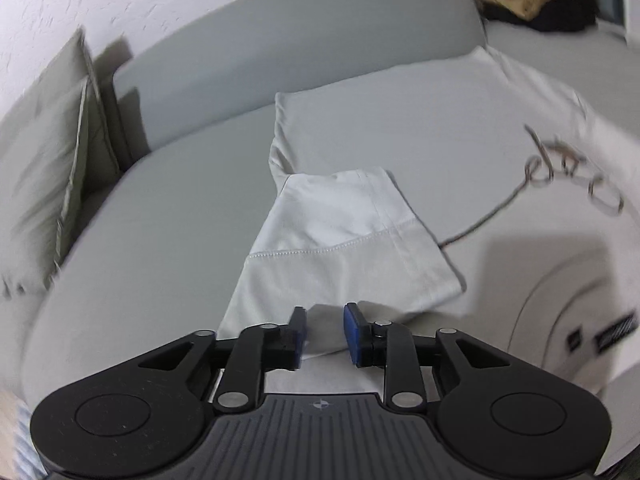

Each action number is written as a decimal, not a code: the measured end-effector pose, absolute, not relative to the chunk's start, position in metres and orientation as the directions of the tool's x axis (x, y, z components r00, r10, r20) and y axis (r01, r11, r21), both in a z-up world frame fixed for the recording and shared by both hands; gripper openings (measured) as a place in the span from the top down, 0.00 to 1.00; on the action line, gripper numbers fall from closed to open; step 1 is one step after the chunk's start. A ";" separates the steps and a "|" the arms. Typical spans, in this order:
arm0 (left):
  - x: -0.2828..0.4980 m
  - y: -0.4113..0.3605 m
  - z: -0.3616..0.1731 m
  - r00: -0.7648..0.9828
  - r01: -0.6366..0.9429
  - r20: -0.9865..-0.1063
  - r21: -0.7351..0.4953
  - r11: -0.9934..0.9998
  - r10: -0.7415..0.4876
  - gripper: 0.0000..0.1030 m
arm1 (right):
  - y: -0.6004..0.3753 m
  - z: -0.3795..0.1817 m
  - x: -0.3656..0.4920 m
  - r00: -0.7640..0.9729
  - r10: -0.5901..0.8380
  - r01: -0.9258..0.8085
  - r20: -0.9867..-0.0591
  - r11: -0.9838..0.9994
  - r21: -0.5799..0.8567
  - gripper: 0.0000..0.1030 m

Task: Fold clothes

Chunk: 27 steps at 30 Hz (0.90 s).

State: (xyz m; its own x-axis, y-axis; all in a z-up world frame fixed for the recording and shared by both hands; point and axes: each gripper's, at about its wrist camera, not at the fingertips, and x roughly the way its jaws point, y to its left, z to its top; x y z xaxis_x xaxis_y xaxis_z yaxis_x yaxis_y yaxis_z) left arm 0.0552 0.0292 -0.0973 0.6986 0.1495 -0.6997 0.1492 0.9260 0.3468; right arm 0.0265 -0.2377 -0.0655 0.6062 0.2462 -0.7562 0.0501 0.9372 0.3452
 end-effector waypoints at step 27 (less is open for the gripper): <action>-0.020 -0.007 -0.076 0.741 0.343 -0.663 0.242 0.908 -0.104 0.67 | -0.191 -0.032 -0.038 0.602 0.354 -0.162 -0.716 0.932 0.325 0.79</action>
State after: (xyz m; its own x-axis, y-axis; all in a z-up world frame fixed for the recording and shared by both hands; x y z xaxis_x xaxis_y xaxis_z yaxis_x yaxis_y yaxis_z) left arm -0.0202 -0.0071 -0.0756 0.7411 -0.1036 -0.6634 0.3433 0.9076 0.2418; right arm -0.0385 -0.1912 -0.0318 0.6021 0.3543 -0.7155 -0.1620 0.9317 0.3250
